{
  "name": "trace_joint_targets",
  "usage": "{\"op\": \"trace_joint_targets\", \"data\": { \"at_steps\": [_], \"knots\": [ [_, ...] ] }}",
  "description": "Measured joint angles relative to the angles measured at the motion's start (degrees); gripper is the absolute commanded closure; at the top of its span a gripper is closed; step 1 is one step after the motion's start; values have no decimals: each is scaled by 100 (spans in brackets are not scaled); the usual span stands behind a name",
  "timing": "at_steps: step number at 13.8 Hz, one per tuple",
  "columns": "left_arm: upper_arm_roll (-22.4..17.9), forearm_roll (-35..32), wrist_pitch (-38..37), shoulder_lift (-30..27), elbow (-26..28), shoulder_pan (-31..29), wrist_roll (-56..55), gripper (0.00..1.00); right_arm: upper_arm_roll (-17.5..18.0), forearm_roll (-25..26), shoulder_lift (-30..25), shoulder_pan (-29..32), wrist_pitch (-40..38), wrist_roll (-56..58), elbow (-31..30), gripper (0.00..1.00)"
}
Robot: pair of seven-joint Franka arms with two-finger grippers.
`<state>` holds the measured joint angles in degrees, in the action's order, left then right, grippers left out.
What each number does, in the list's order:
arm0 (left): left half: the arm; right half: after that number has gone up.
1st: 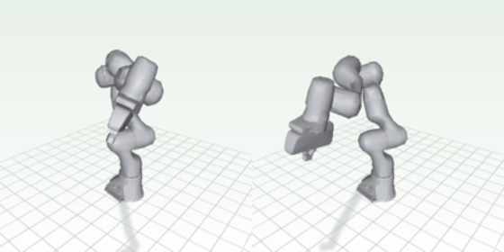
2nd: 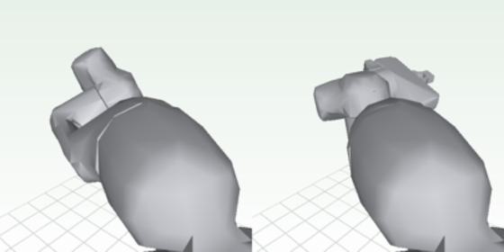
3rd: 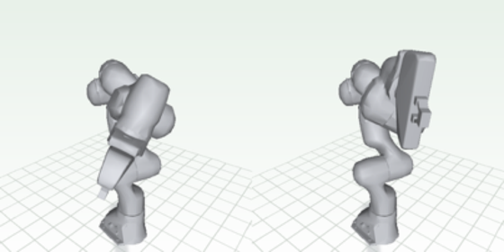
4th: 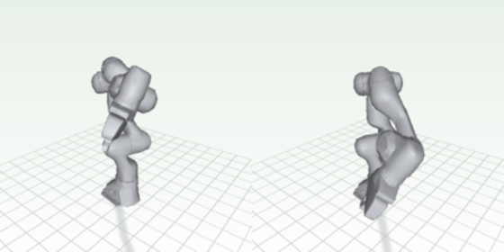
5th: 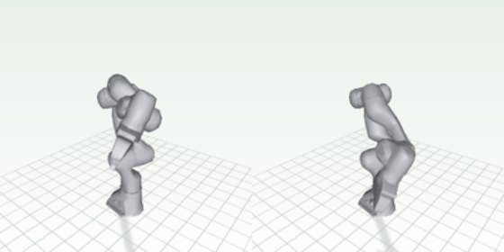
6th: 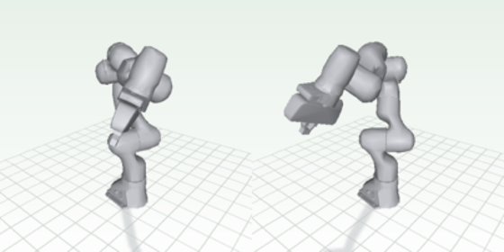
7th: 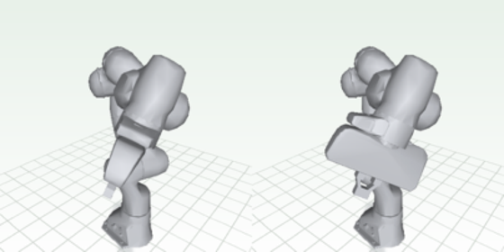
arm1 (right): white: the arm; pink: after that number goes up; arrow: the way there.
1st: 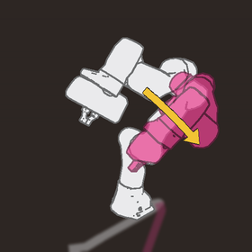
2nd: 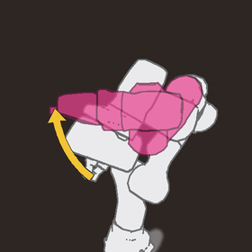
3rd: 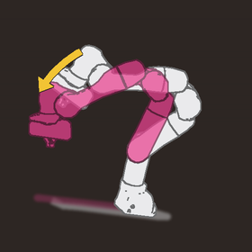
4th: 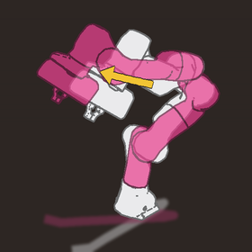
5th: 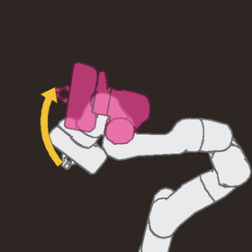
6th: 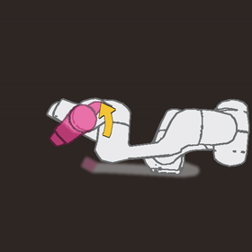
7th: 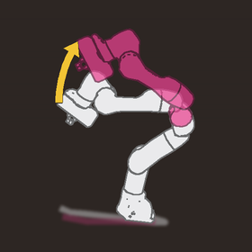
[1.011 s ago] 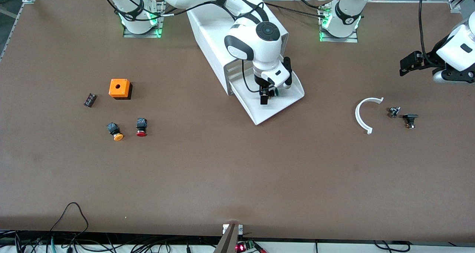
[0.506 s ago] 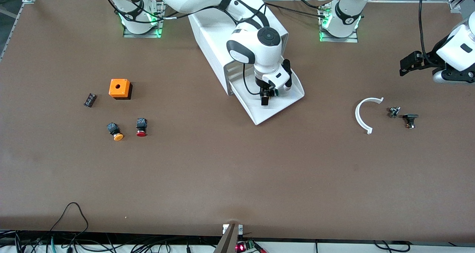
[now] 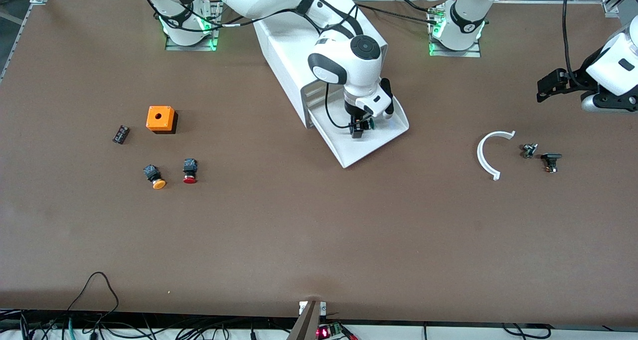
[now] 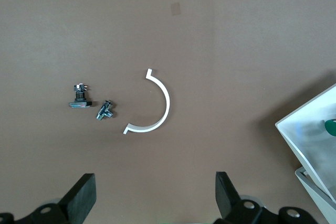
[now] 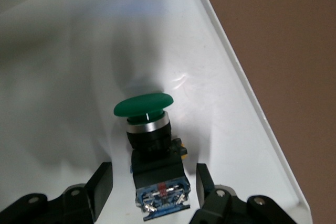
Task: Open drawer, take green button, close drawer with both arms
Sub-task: 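Lift the green button out with the right gripper while the left gripper approaches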
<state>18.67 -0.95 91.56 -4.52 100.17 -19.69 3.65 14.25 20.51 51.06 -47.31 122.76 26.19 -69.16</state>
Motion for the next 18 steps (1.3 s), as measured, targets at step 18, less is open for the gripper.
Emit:
{"op": "trace_joint_targets", "data": {
  "at_steps": [18],
  "knots": [
    [-424,14,136,656,-315,725,-515,0,-583,-113,-1432,1348,-434,-3869,-397,84]
  ]
}}
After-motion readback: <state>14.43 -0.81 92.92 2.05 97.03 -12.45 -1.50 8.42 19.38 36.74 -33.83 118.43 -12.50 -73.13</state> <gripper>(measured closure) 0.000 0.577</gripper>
